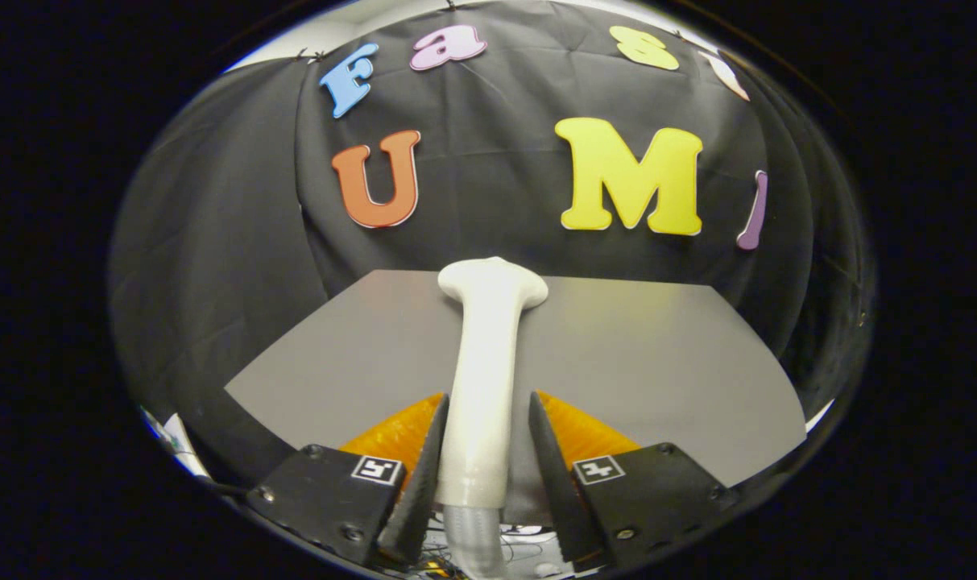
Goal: Iron the clothes twice with a garment steamer, once on the left side and once on the right side.
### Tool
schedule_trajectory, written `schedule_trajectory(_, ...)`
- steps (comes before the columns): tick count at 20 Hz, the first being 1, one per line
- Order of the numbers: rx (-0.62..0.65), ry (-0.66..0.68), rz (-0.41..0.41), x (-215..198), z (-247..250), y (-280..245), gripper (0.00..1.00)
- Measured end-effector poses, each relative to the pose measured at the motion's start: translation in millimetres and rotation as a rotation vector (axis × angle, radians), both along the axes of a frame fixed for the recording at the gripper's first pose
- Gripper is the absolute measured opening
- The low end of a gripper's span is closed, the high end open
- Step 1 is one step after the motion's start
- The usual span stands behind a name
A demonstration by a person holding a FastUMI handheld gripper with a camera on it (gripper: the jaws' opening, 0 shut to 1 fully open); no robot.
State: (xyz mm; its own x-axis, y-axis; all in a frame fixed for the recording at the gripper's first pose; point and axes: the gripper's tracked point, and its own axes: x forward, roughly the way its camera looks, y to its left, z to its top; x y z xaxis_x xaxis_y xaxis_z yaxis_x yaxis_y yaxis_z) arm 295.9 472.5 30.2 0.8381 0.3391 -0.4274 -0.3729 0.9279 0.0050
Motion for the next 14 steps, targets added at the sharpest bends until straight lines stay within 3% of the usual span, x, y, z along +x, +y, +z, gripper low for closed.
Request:
schedule_trajectory(4, 0.061, 0.05, 0.021, -4.1, 1.9, 1.5, 0.4)
schedule_trajectory(9, 0.105, 0.016, 0.015, -26.6, 24.1, -42.3, 0.37)
schedule_trajectory(14, 0.18, -0.09, -0.024, -68.8, 87.6, -120.6, 0.37)
